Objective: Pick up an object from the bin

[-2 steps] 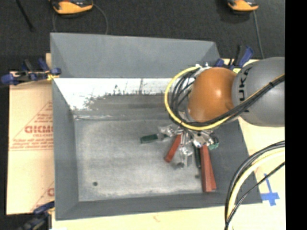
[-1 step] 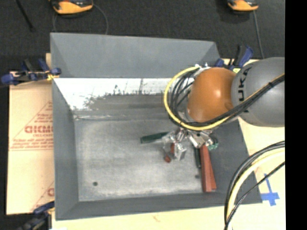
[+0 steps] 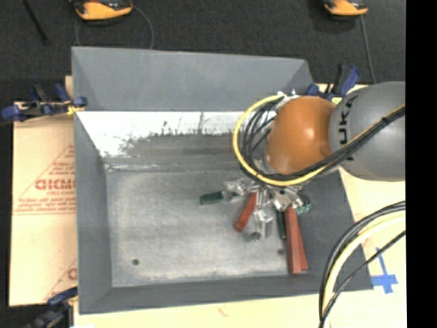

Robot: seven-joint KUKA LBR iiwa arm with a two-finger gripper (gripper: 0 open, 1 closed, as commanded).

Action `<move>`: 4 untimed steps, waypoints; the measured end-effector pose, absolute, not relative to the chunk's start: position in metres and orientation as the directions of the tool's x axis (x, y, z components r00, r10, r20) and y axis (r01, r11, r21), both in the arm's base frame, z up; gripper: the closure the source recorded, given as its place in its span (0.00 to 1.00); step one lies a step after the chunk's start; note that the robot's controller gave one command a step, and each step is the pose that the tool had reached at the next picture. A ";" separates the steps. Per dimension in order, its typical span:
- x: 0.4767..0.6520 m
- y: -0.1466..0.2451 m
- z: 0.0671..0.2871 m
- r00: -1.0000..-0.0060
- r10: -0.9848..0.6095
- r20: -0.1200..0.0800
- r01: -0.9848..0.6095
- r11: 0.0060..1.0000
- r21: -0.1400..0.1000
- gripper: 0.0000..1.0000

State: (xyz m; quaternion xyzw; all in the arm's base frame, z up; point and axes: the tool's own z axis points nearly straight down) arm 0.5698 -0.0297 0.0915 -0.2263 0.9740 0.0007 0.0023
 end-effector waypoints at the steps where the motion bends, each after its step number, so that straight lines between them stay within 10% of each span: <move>1: 0.567 -0.047 0.142 -0.928 -0.372 -0.008 -0.372 0.928 -0.003 0.00; 2: 0.613 -0.014 0.070 -0.824 -0.567 -0.002 -0.567 0.824 -0.001 0.00; 3: 0.616 -0.015 0.075 -0.827 -0.562 -0.008 -0.562 0.827 -0.004 1.00; 4: 0.610 0.007 0.237 -0.826 -0.564 -0.011 -0.564 0.826 -0.008 1.00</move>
Offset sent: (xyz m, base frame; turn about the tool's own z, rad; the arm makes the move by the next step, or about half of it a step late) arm -0.0047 -0.0160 0.0475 0.0759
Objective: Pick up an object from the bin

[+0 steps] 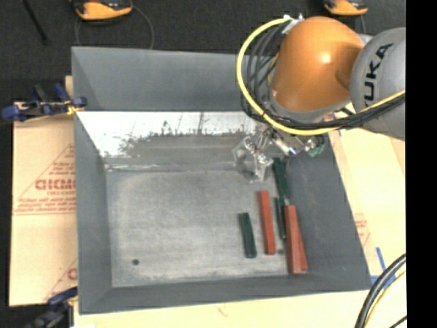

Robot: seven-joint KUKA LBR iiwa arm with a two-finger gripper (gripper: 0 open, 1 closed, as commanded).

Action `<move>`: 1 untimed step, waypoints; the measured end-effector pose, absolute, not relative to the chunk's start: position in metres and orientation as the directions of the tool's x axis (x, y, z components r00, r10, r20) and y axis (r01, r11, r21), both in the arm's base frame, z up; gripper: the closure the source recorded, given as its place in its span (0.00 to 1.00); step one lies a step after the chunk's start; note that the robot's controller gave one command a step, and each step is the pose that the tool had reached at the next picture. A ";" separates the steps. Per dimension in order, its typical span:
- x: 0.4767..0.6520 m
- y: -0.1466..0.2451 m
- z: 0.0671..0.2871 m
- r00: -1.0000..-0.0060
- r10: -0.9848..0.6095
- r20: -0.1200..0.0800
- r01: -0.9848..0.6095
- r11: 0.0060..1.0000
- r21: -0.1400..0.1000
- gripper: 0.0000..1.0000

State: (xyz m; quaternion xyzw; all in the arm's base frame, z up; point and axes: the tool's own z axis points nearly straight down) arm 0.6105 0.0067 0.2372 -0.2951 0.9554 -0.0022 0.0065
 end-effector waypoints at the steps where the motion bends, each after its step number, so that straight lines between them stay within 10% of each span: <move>1: 0.610 -0.100 0.136 -0.776 -0.630 0.003 -0.630 0.776 -0.001 1.00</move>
Offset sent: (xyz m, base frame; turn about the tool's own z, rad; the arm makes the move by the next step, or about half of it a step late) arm 0.0003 -0.0996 -0.0976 -0.0919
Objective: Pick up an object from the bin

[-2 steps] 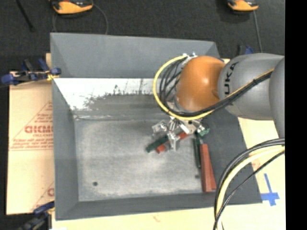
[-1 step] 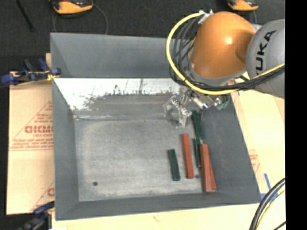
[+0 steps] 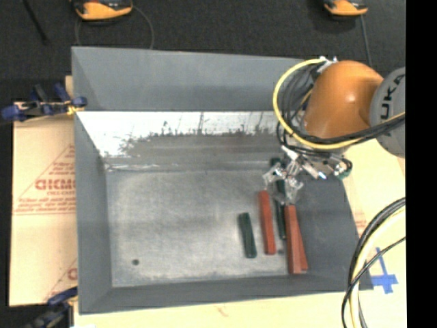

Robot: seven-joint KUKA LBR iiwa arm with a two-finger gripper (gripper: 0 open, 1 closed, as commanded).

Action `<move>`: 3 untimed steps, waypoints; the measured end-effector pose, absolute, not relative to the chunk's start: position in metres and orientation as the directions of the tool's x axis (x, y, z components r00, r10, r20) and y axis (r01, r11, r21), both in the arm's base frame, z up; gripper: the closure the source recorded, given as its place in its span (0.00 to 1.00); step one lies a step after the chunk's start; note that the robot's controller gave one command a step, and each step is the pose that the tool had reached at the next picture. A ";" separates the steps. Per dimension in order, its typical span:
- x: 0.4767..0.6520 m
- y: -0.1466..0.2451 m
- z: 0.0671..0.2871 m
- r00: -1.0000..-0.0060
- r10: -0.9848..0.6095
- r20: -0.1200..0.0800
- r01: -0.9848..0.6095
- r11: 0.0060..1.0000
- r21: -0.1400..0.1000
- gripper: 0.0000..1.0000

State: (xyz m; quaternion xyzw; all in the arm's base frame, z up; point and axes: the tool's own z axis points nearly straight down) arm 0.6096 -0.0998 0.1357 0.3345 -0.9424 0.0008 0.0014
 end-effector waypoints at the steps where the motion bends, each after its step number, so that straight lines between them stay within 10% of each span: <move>1: 0.612 -0.094 0.141 -0.773 -0.634 -0.004 -0.634 0.773 -0.003 0.00; 2: 0.595 -0.123 0.072 -0.489 -0.872 -0.008 -0.872 0.489 -0.006 0.00; 3: 0.597 -0.122 0.076 -0.489 -0.872 -0.008 -0.872 0.489 -0.009 1.00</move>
Offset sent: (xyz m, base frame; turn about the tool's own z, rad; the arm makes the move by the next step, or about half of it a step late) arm 0.0000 0.0000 0.0000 0.0000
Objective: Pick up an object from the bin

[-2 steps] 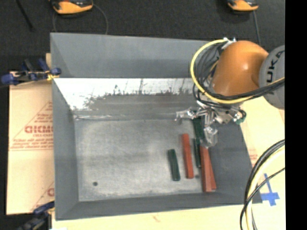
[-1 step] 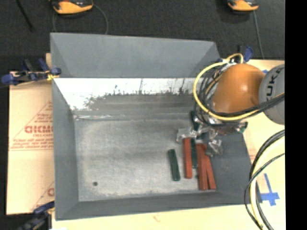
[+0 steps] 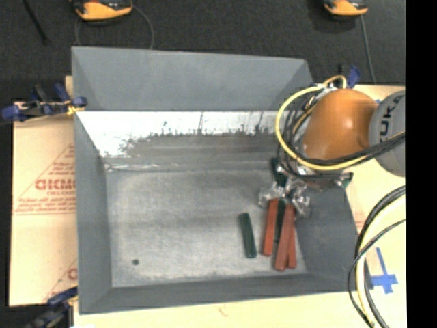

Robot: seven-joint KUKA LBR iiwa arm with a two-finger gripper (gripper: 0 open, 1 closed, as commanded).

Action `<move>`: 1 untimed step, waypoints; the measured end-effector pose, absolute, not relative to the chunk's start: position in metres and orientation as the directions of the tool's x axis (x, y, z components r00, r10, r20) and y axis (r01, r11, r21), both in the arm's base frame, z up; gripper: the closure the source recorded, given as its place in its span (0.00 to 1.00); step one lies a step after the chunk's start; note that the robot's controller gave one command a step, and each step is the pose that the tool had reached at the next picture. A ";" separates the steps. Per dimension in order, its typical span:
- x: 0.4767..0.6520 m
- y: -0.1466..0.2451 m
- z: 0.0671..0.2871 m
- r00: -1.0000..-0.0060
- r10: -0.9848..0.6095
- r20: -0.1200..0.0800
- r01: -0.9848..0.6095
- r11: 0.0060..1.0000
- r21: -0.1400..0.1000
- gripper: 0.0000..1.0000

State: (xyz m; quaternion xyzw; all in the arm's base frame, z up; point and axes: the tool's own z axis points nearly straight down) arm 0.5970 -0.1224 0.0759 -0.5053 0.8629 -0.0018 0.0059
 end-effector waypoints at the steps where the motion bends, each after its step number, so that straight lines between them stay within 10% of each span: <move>1: 0.585 -0.118 0.203 -0.475 -0.880 -0.003 -0.880 0.475 -0.010 1.00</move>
Offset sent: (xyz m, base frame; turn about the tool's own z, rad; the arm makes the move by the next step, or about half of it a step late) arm -0.0148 0.0051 0.1213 -0.0206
